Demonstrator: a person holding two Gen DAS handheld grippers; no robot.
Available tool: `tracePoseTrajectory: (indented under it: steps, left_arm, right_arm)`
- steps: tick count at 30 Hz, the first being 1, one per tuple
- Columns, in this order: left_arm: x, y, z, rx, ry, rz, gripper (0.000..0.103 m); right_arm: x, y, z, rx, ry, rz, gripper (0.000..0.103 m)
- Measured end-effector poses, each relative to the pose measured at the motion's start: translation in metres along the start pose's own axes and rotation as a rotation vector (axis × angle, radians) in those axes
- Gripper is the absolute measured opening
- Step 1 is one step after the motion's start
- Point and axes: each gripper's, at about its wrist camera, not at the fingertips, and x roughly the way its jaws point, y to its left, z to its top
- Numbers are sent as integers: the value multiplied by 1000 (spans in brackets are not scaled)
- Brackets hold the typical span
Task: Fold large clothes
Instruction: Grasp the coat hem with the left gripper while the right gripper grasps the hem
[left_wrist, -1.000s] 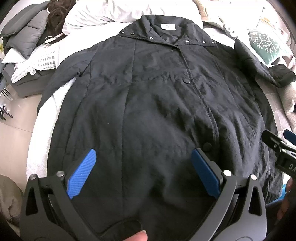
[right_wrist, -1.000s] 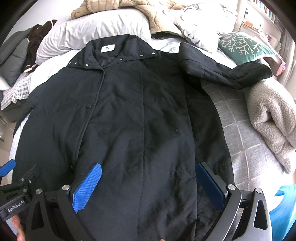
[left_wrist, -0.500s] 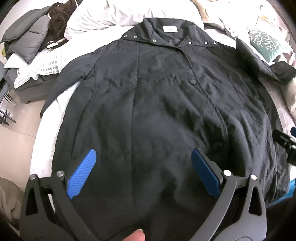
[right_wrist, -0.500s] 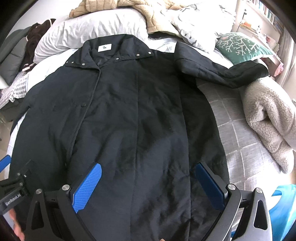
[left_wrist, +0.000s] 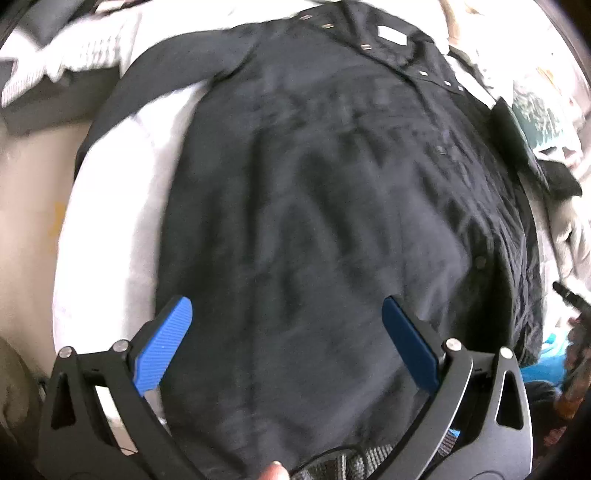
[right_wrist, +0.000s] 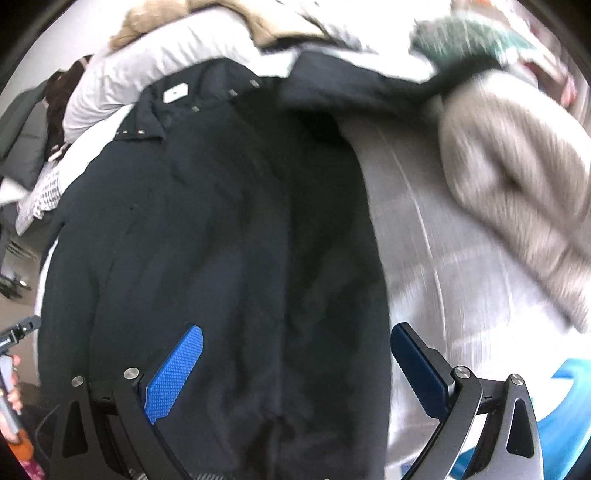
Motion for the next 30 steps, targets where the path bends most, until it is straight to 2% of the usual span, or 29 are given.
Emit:
tracePoseTrajectory:
  steps: [4, 8, 11, 12, 13, 14, 15, 16, 17, 18, 20, 22, 24, 25, 27, 28, 29, 30]
  left_arm:
    - [6, 40, -17, -59, 70, -88, 102]
    - [23, 50, -38, -87, 163, -189, 93]
    - [30, 45, -53, -59, 192, -196, 87]
    - [27, 42, -56, -43, 192, -190, 84]
    - [25, 40, -58, -32, 196, -190, 73]
    - [21, 38, -62, -25, 202, -196, 53]
    - [17, 37, -65, -24, 208, -196, 40]
    - [13, 37, -66, -25, 206, -200, 15]
    - [2, 38, -67, -37, 181, -221, 10]
    - [-8, 38, -67, -38, 158, -228, 9]
    - [-43, 39, -68, -34, 63, -246, 8]
    - [-61, 40, -70, -29, 24, -236, 8]
    - [-52, 39, -76, -12, 78, -208, 8]
    - [-39, 36, -79, 10, 122, -175, 8]
    - [-5, 23, -91, 97, 242, -82, 12]
    - [11, 16, -98, 142, 301, -21, 17]
    - [15, 10, -101, 175, 313, 10, 24]
    - [14, 6, -103, 202, 306, 22, 26]
  right_arm:
    - [18, -33, -11, 121, 85, 104, 100]
    - [39, -45, -25, 198, 191, 212, 92]
    - [52, -47, -37, 237, 275, 238, 84]
    - [53, -48, -40, 244, 283, 245, 75]
    - [53, -48, -44, 241, 293, 240, 60]
    - [51, -47, -45, 231, 295, 239, 49]
    - [47, -47, -47, 221, 293, 248, 25]
    - [41, -46, -47, 207, 278, 258, 13]
    - [33, -44, -46, 189, 255, 256, 11]
    - [22, -42, -46, 166, 224, 247, 9]
    - [-13, -36, -42, 114, 133, 228, 8]
    - [-42, -35, -38, 81, 60, 197, 8]
    - [-46, -36, -36, 60, 66, 146, 8]
    - [-35, -34, -35, 39, 99, 80, 8]
    - [-10, -30, -38, 0, 170, -25, 11]
    - [9, -27, -42, -21, 227, -88, 13]
    - [21, -26, -44, -29, 266, -131, 18]
    - [29, -27, -47, -31, 289, -162, 27]
